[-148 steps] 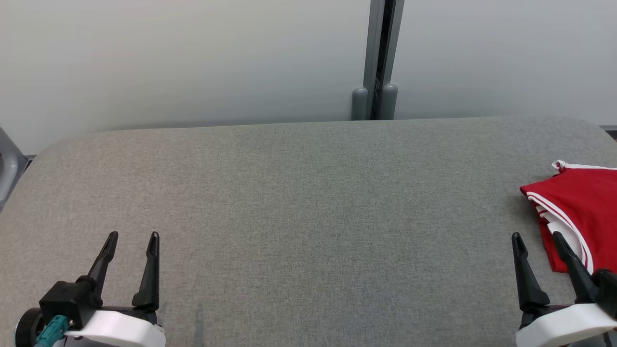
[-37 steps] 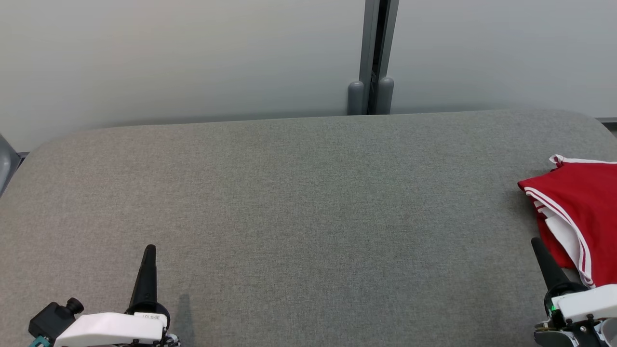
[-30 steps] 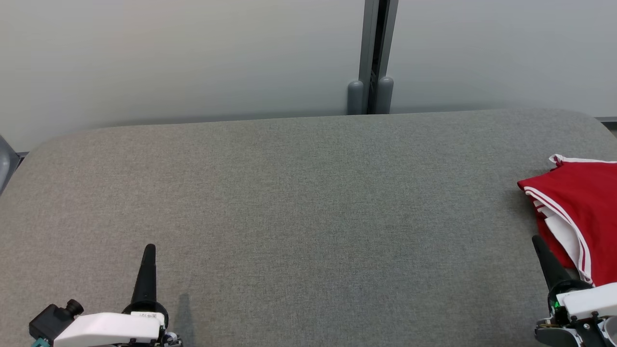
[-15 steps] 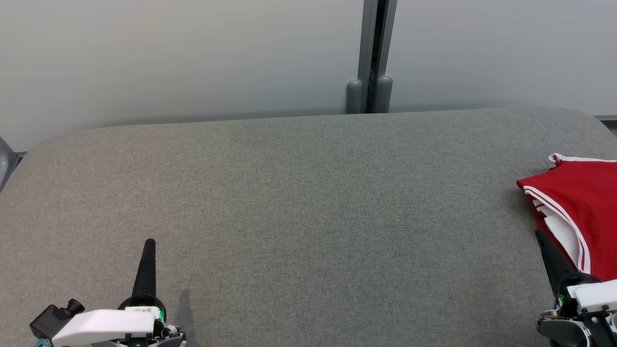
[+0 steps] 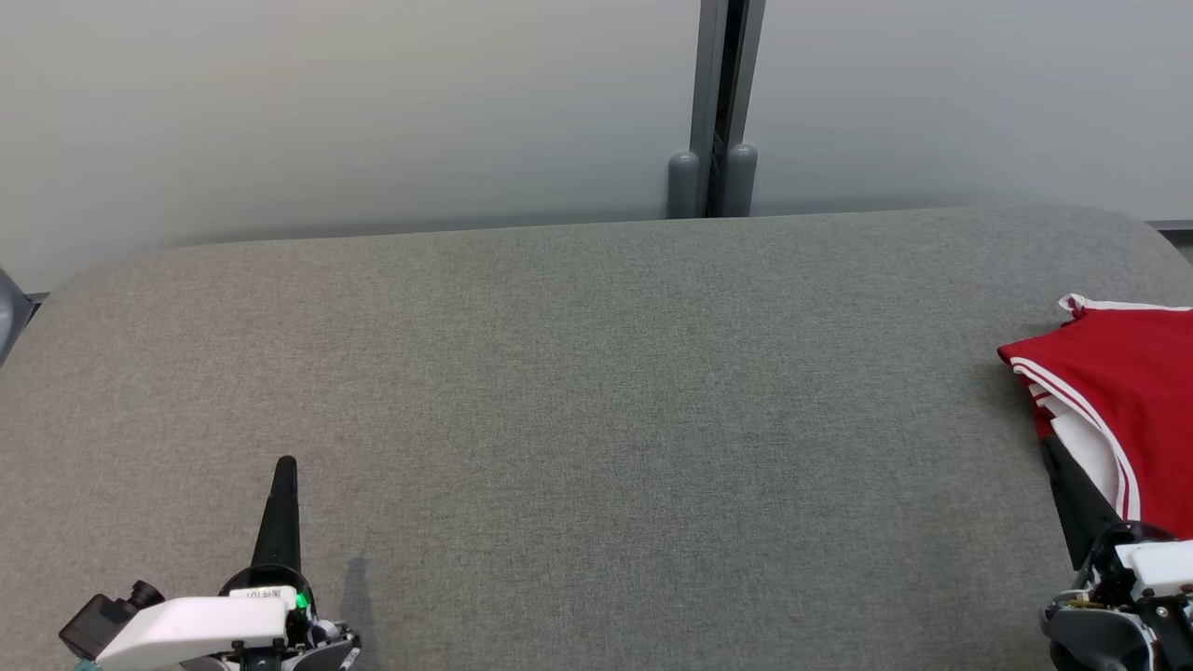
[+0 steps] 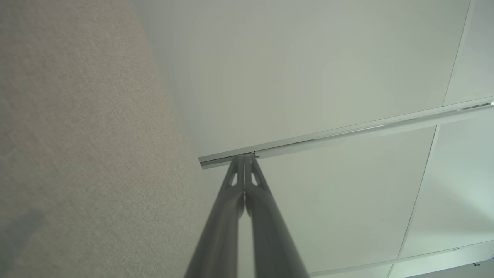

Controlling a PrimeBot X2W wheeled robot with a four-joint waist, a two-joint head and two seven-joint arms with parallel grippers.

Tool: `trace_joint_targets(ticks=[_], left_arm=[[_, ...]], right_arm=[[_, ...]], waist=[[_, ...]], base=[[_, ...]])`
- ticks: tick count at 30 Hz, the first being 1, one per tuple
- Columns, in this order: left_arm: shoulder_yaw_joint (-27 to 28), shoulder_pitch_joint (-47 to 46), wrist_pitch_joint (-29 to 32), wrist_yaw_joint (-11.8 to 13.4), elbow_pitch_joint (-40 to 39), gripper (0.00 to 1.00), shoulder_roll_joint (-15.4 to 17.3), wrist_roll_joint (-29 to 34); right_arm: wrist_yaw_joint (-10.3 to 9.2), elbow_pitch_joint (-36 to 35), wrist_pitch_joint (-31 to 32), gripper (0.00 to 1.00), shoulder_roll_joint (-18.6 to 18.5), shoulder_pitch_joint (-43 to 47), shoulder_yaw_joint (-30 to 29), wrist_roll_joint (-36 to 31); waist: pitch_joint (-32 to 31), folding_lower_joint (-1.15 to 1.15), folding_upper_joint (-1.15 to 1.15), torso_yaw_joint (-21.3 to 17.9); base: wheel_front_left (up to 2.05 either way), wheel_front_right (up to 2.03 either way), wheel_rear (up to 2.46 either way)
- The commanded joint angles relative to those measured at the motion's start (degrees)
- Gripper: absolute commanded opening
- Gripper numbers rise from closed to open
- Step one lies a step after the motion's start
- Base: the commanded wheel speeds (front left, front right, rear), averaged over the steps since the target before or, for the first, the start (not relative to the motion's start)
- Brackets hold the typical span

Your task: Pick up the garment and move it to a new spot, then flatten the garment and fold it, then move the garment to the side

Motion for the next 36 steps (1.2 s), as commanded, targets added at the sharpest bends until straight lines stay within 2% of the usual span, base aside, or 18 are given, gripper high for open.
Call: trace_joint_targets(ticks=[1, 21, 36], left_arm=[[0.31, -1.25, 0.24, -0.6, -0.03, 0.0, -0.05, -0.85], [1.08, -1.72, 0.75, -1.67, 0.27, 0.0, -1.17, -7.42], [1.05, -1.7, 0.66, -1.6, 0.26, 0.0, -1.15, -7.24]], right_arm=[[0.04, 0.0, 0.41, 0.0, -0.57, -0.97, -0.31, 1.0], [0.04, 1.96, 1.92, 0.0, -0.7, -2.37, -1.47, 8.64], [0.04, 1.91, 1.84, 0.0, -0.68, -2.31, -1.43, 8.36]], waist=[[0.01, 0.0, 0.0, -0.01], [0.23, 0.0, 0.0, -0.22], [0.23, 0.0, 0.0, -0.22]], base=[[0.0, 0.0, 0.0], [0.0, 0.0, 0.0], [0.0, 0.0, 0.0]])
